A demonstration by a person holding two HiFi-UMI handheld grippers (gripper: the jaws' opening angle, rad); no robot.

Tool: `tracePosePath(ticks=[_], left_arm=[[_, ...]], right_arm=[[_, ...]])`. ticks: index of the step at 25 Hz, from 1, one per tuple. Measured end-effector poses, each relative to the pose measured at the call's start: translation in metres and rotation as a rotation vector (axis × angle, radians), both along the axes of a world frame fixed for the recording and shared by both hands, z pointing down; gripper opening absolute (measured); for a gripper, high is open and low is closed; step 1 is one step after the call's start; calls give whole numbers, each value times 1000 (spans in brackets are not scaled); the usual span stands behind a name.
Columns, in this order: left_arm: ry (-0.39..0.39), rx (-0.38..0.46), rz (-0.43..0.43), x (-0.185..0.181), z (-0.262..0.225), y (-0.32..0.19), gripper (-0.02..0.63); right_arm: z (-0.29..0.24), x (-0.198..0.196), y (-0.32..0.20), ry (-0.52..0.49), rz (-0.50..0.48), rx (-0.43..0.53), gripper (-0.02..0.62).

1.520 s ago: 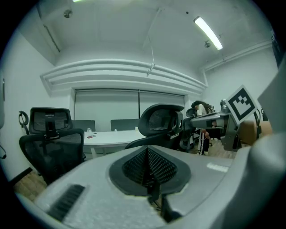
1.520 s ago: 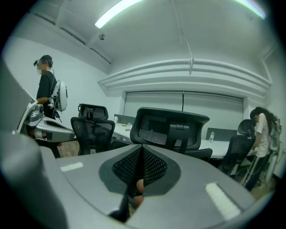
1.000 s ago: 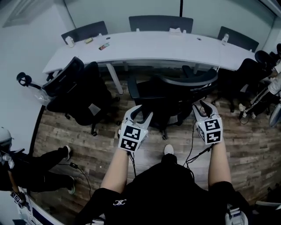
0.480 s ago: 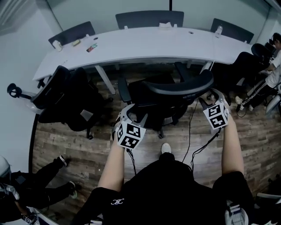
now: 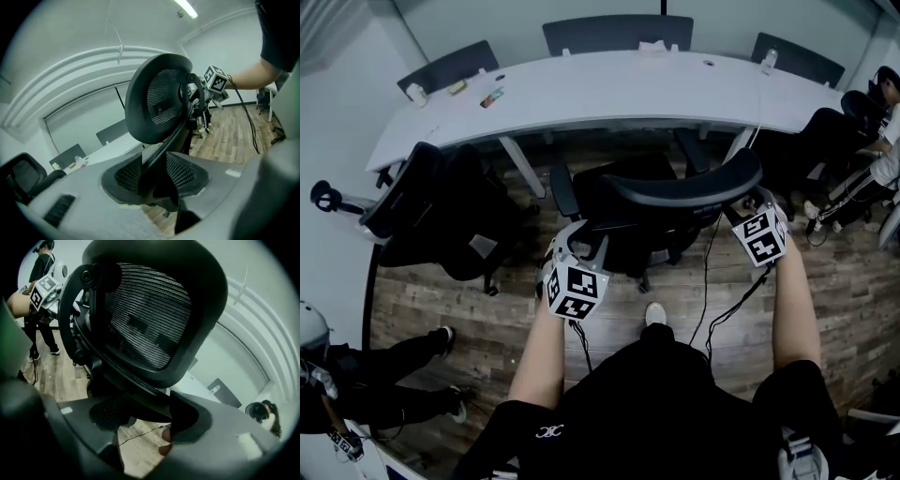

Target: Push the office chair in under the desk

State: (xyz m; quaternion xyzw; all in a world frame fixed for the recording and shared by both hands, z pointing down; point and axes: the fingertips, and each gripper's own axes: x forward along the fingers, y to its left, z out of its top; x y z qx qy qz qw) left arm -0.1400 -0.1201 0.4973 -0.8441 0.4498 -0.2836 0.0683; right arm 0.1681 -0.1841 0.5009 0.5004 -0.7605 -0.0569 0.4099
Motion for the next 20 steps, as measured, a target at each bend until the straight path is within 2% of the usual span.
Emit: tracePosePath(ticks=[11,15,20], left_arm=[[33,-11,11,-10,0,-42,169],[42,-42,43,-10,-1,-58,169],[60,-60,89,-2,-6,-63,176]], right_arm=[[1,-7,-30,28,52,-80,284],[0,-6,-42,60,58,-119,281],[-2,0,-50,76,51,-120,281]])
